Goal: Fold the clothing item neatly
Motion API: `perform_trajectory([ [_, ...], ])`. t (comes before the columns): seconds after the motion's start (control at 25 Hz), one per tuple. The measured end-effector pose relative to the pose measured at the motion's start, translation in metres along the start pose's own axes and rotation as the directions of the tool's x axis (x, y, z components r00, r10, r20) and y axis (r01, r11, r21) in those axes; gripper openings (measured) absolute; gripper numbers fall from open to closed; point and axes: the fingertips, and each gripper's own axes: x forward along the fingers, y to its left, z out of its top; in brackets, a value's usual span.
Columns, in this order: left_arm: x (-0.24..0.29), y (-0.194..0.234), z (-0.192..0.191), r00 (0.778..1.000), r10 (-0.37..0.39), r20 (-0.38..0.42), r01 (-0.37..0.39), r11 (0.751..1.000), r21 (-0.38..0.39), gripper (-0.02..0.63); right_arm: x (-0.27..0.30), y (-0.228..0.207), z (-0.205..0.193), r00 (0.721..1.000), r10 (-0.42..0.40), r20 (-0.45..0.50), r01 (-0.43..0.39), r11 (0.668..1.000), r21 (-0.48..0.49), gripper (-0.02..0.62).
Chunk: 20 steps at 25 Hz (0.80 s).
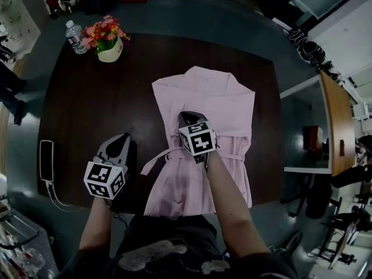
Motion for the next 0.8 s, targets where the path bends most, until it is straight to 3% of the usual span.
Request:
perform_trajectory([
  [0.16,-0.002,-0.004,-0.006,1.0,0.003,0.001,-0.003,1.0,-0.011,0.011,-0.004,0.039,0.029,0.985,0.13,0.109,-0.128,0.991,-0.024,-0.006],
  [0.24,-0.005,-0.004,-0.011,1.0,0.009,-0.002,-0.009,1.0,-0.014,0.011,-0.004,0.054,0.036,0.979,0.158,0.127,-0.15,0.986,-0.073,-0.006],
  [0.4,-0.013,-0.012,-0.019,1.0,0.023,-0.008,-0.023,1.0,-0.015,0.011,-0.016,0.061,0.036,0.978,0.136,0.157,-0.121,0.987,-0.104,-0.006],
  [0.56,-0.023,-0.031,-0.024,1.0,0.03,0.004,-0.03,1.0,-0.001,0.011,-0.054,0.054,0.025,0.966,0.107,0.234,-0.099,0.994,-0.046,-0.006],
  [0.8,-0.051,-0.089,-0.032,0.999,0.038,0.038,-0.039,0.999,0.03,0.011,-0.163,0.033,-0.006,0.913,0.025,0.408,-0.043,0.998,0.035,-0.006],
])
